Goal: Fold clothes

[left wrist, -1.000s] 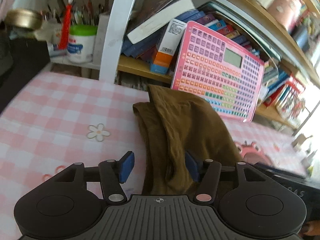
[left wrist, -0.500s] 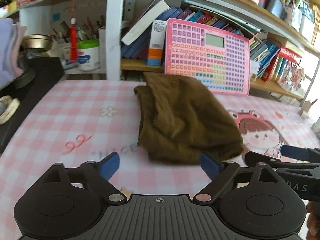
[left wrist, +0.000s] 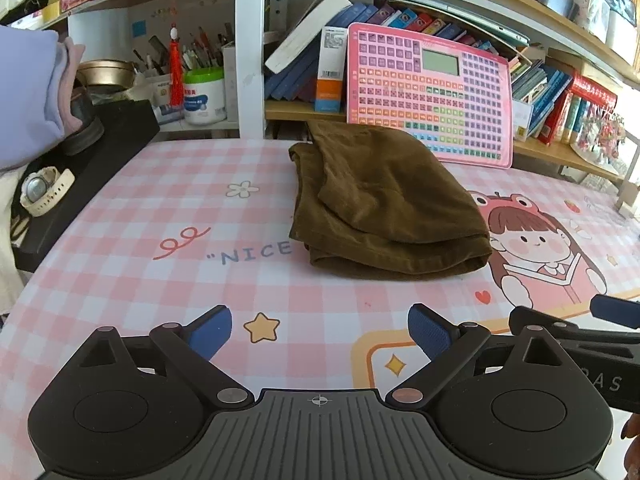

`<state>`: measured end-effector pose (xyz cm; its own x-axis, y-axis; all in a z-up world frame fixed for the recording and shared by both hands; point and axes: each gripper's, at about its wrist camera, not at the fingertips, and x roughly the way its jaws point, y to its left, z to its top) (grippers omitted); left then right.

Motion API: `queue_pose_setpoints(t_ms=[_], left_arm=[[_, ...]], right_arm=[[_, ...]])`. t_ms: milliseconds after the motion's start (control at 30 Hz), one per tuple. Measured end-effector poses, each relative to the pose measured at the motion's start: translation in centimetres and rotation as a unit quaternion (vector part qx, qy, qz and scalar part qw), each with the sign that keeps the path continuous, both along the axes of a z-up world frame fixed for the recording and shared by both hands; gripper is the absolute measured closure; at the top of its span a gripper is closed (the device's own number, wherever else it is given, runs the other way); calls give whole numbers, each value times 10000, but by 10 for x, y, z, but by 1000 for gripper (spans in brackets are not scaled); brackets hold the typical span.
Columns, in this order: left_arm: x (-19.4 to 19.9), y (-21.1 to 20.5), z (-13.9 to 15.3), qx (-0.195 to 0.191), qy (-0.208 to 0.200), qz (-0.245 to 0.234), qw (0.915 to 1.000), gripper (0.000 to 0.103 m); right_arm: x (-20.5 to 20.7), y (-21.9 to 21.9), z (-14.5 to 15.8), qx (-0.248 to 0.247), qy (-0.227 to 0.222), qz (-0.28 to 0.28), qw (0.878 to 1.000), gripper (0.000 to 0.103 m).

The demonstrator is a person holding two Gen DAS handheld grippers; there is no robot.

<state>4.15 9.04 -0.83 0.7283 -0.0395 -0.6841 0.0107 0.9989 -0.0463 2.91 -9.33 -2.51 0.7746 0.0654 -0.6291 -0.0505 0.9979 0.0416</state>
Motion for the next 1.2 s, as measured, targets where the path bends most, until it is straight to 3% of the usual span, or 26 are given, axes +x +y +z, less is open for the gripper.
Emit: queue_pose_setpoints(t_ms=[1200], left_arm=[[-9,4,4,22,-204,-135,9997,3]], right_arm=[[-4,5,2,-72,97,-154,9998,8]])
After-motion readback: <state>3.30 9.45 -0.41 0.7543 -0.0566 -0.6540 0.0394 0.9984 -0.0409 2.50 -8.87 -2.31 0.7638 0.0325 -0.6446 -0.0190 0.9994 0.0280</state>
